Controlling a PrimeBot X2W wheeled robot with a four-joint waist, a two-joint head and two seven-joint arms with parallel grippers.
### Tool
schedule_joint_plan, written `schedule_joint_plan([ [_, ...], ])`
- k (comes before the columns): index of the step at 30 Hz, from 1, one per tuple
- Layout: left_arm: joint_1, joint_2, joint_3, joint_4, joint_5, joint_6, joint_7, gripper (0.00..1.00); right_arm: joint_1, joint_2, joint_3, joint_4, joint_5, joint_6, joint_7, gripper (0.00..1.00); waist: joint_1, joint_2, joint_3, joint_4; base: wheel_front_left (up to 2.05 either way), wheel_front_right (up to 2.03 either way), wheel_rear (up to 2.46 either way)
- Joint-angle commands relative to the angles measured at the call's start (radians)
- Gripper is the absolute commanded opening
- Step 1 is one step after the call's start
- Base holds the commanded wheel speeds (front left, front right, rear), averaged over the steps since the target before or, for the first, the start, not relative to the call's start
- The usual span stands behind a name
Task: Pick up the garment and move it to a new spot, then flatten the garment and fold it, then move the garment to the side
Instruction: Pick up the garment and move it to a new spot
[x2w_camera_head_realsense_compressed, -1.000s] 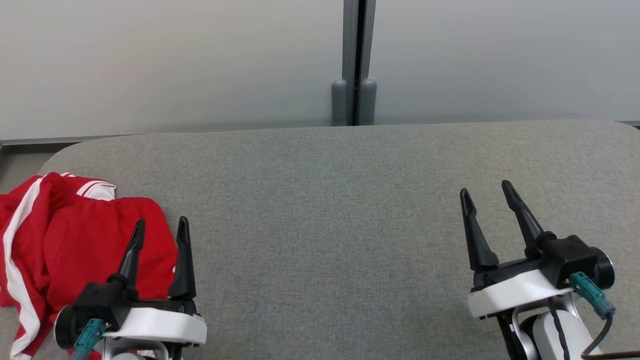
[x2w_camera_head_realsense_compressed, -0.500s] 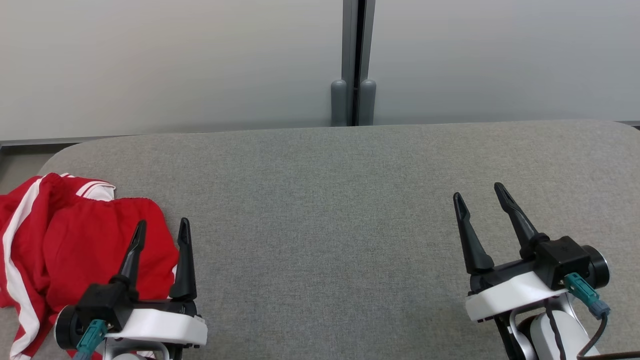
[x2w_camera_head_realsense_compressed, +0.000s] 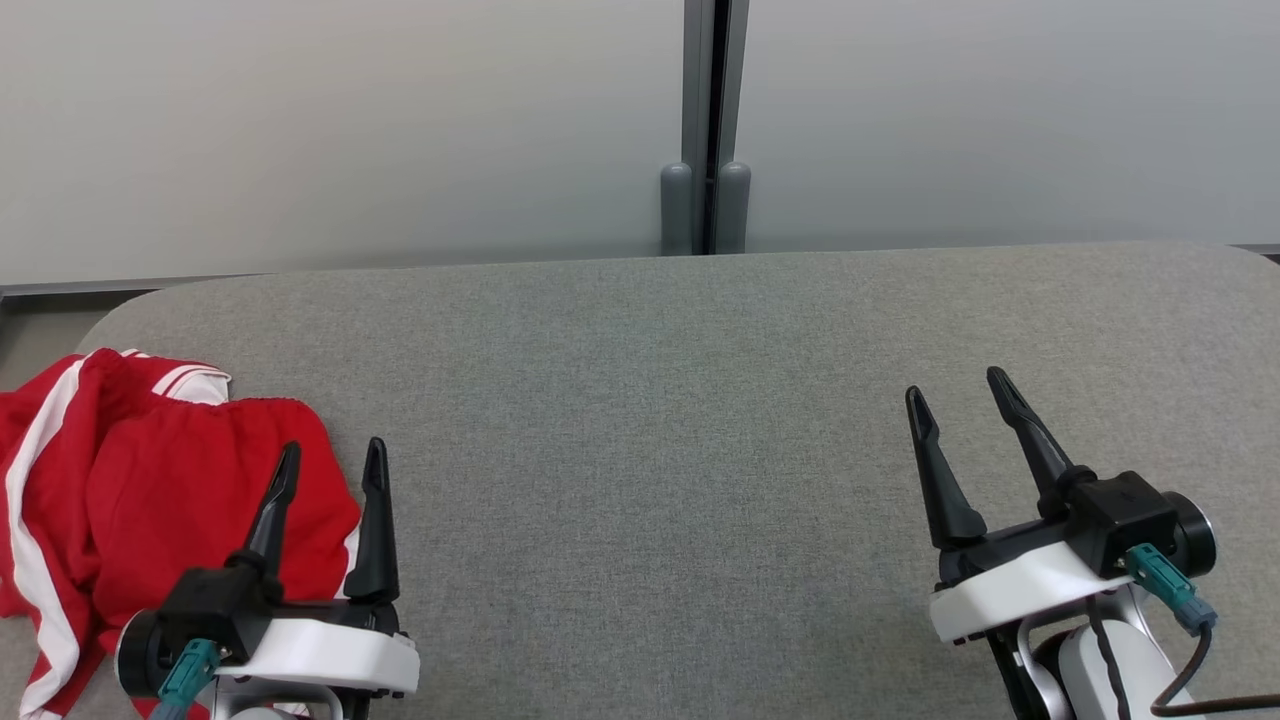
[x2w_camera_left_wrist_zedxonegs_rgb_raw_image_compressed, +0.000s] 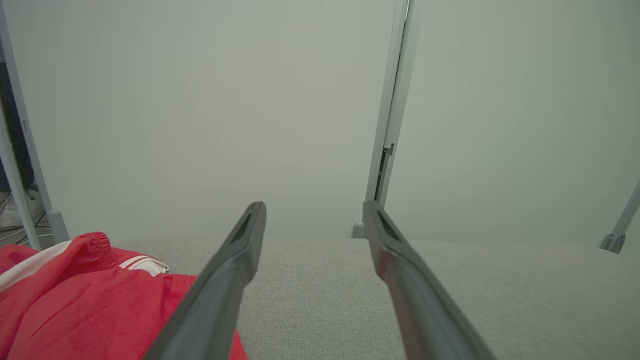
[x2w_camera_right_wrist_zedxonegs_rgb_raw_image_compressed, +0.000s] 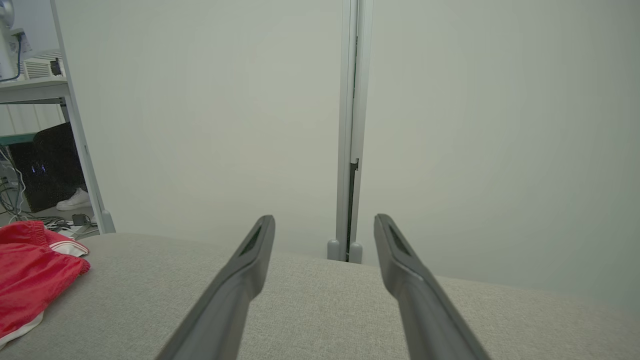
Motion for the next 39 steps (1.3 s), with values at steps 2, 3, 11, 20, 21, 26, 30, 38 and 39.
schedule_joint_plan([
  [2,0.002,0.005,0.001,0.002,-0.002,0.006,-0.002,1.00,-0.008,-0.004,0.001,0.005,0.006,0.002,-0.005,1.00,0.0000,-0.0001,-0.001,0.000,0.00,0.00,0.00],
  [3,0.003,0.005,0.000,0.002,-0.002,0.006,-0.002,1.00,-0.008,-0.005,0.001,0.005,0.006,0.002,-0.005,1.00,0.0000,-0.0001,-0.002,0.000,0.00,0.00,0.00],
  [11,0.005,0.005,0.000,0.005,-0.003,0.007,-0.002,1.00,-0.007,-0.006,0.009,0.010,0.009,0.002,-0.005,1.00,0.0000,-0.0001,-0.007,0.005,0.00,0.00,0.00],
  [20,0.000,0.005,0.027,0.014,-0.018,0.015,-0.002,1.00,0.012,-0.011,0.041,0.006,0.029,0.002,-0.005,1.00,0.0000,-0.0001,-0.013,0.082,0.00,0.00,0.00],
  [21,0.002,0.005,0.028,0.017,-0.019,0.016,-0.002,1.00,0.015,-0.011,0.042,0.007,0.032,0.002,-0.005,1.00,0.0000,-0.0001,-0.014,0.098,0.00,0.00,0.00],
  [26,0.016,0.005,0.038,0.019,-0.022,0.024,-0.002,1.00,0.023,-0.008,0.056,0.006,0.048,0.002,-0.005,1.00,0.0000,-0.0001,-0.025,0.178,0.00,0.00,0.00],
  [30,0.026,0.005,0.047,0.024,-0.023,0.024,-0.002,1.00,0.028,-0.010,0.081,0.007,0.066,0.002,-0.005,1.00,0.0000,-0.0001,-0.029,0.248,0.00,0.00,0.00],
  [38,0.040,0.004,0.065,0.019,-0.034,0.025,-0.001,1.00,0.038,-0.012,0.106,0.009,0.088,0.002,-0.005,1.00,0.0000,-0.0001,-0.035,0.367,0.00,0.00,0.00],
  [39,0.043,0.005,0.066,0.019,-0.034,0.023,-0.001,1.00,0.038,-0.011,0.107,0.009,0.089,0.002,-0.005,1.00,0.0000,-0.0001,-0.035,0.379,0.00,0.00,0.00],
])
